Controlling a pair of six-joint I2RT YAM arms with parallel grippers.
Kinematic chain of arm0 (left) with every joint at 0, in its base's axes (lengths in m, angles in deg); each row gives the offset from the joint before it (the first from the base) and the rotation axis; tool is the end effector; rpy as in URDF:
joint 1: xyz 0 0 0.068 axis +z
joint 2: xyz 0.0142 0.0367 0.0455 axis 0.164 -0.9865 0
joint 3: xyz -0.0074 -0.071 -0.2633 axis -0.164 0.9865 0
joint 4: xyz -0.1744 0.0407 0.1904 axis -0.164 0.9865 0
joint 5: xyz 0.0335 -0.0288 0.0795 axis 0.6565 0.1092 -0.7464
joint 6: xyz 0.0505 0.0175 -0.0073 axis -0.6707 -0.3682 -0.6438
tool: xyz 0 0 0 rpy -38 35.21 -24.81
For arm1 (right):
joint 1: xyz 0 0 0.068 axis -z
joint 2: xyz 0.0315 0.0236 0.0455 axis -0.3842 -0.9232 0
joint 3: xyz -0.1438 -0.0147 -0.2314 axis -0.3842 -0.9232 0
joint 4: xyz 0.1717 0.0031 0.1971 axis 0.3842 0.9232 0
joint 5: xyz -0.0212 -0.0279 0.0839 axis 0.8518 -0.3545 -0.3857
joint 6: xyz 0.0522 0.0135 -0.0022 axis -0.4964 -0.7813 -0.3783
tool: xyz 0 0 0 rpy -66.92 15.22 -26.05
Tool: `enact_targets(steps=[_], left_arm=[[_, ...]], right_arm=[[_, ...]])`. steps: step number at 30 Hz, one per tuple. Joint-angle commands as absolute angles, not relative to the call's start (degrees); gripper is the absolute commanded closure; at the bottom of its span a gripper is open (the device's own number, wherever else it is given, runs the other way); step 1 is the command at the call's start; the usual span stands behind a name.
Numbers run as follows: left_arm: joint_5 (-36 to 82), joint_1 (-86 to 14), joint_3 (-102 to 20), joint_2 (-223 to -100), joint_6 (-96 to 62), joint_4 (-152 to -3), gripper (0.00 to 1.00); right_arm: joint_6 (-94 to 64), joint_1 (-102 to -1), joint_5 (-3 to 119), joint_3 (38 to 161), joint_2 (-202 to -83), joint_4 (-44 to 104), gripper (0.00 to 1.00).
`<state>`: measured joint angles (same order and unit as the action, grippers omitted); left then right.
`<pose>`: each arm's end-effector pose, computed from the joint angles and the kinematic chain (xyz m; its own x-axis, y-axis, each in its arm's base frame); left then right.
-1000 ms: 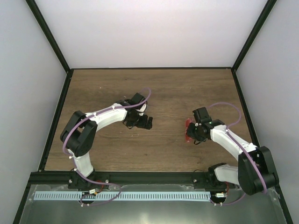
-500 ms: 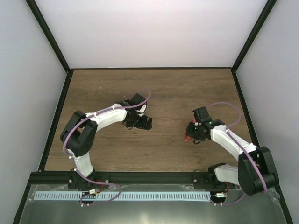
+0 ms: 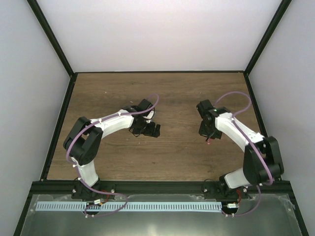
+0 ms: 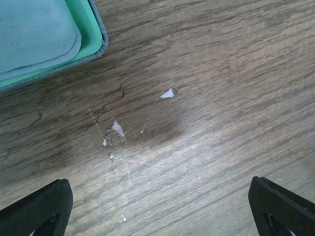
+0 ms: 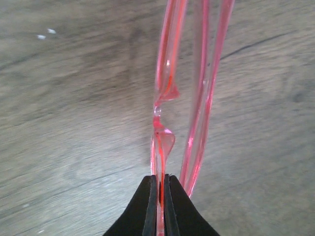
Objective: Organize the sunglasses
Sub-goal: Adjust the sunglasses at the center of the board.
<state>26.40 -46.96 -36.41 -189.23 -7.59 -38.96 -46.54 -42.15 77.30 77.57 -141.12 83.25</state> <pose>0.2718 -0.2181 0.1728 -0.9350 0.2798 -0.2180 0.3358 0.8962 -0.2898 0.2287 0.0737 0.2133 -0.9086 0.3231 -0.2648 0.3452 0.9377 -0.0404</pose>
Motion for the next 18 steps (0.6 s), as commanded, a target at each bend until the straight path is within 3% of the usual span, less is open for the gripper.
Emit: enact_targets(steps=[1, 10, 18], left_arm=[[26.6, -46.6, -36.5, -189.1, -8.1, -39.4, 0.00], [26.1, -46.7, -36.6, -189.3, -8.1, -39.2, 0.00], [25.5, -46.7, -36.3, -189.4, -8.1, -39.2, 0.00]], right_arm=[[-49.6, -45.4, 90.0, 83.2, -147.6, 95.6, 0.99], [-57.2, -53.5, 96.4, 87.9, -161.0, 101.7, 0.99], [-56.9, -56.9, 93.2, 89.7, -164.9, 98.7, 0.83]])
